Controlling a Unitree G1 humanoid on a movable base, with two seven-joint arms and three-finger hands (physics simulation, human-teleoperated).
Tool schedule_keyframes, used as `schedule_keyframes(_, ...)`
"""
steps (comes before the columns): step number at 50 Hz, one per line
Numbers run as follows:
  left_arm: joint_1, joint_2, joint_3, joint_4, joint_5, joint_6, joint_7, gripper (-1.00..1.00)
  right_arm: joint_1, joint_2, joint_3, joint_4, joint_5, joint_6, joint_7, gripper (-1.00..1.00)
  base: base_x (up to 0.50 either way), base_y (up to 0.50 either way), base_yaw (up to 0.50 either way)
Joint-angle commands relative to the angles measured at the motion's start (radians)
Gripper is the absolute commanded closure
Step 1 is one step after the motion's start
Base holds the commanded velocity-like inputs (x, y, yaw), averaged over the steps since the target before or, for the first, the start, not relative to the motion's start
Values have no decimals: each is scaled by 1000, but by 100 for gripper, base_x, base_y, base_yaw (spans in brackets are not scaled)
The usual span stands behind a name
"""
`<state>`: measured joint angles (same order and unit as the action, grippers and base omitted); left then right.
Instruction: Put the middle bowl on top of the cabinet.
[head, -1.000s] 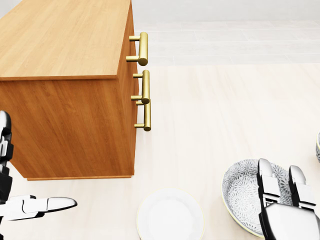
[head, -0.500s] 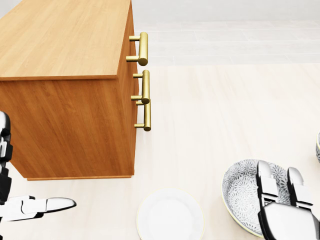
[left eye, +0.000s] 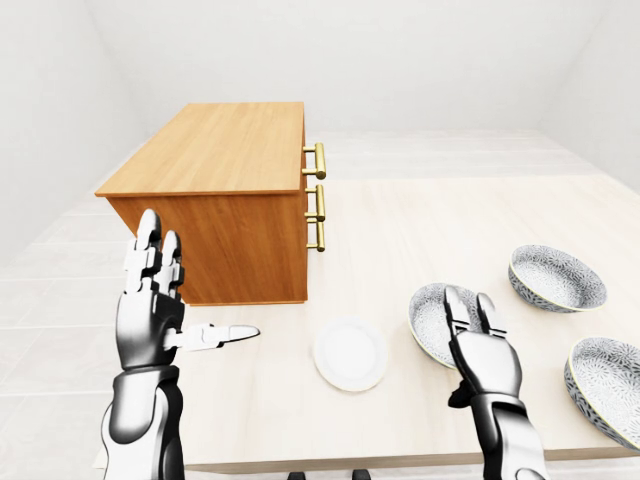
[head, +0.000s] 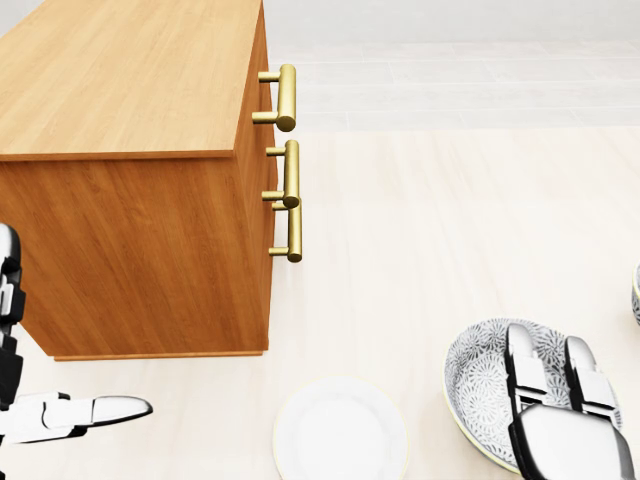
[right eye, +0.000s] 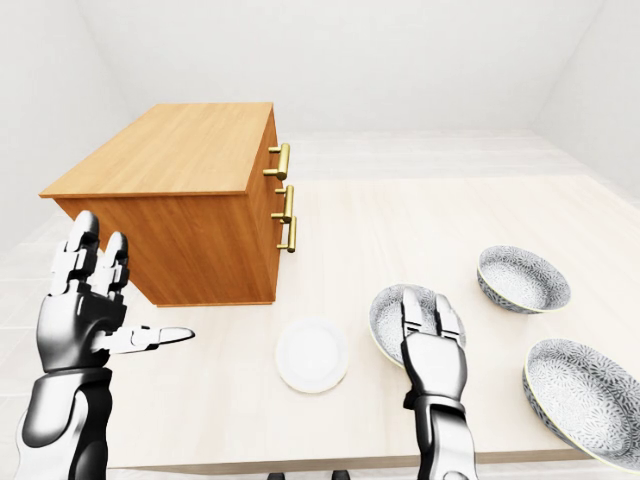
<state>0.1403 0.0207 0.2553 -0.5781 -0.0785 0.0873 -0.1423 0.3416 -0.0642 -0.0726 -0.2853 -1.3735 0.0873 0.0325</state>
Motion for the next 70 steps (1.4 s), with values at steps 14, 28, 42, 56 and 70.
schedule_keyframes(14,-15,1,-8,0,-10,0,7,-100,-24,-3,9,36,68,0,-18,-100,0,0,0)
schedule_keyframes(28,-12,3,-8,-11,-10,0,8,-100,-21,-5,10,23,63,0,-8,-78,0,0,0)
schedule_keyframes(42,-13,3,-6,-2,-10,0,8,-100,-20,-5,12,32,59,0,-9,-44,0,0,0)
schedule_keyframes(56,-14,3,-9,14,-7,0,12,-100,-22,-7,10,39,57,0,-10,-31,0,0,0)
schedule_keyframes(70,-8,3,-7,16,-11,0,12,-100,-17,-8,12,41,49,0,-8,1,0,0,0)
